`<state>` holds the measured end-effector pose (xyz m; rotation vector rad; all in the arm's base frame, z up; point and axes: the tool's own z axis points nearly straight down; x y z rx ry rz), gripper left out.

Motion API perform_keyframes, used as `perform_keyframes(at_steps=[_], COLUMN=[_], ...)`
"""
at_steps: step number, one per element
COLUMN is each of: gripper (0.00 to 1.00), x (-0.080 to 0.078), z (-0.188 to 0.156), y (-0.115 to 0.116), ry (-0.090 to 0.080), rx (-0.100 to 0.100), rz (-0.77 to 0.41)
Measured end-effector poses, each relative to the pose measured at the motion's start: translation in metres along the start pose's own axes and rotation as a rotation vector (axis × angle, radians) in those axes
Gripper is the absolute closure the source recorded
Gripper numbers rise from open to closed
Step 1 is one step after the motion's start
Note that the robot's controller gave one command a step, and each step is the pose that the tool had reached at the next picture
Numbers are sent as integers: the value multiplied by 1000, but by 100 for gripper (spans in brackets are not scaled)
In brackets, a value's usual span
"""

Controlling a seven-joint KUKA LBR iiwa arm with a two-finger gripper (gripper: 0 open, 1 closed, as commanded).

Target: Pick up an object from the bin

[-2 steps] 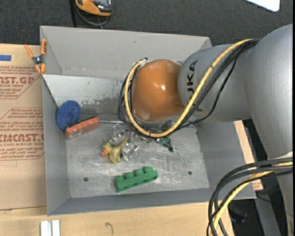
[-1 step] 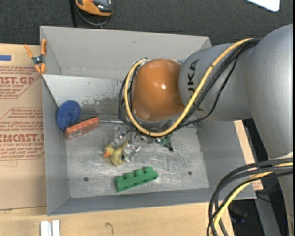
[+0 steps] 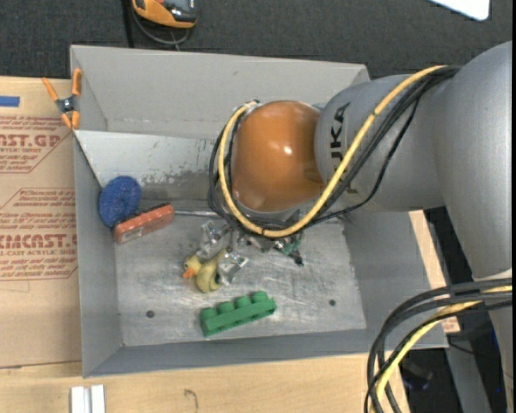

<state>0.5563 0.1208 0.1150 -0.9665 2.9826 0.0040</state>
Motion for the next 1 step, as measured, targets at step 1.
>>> perform_keyframes(at_steps=[1], gripper=[100], x=[1], z=[-13], y=[1], ry=[8], rx=[-2], rz=[0])
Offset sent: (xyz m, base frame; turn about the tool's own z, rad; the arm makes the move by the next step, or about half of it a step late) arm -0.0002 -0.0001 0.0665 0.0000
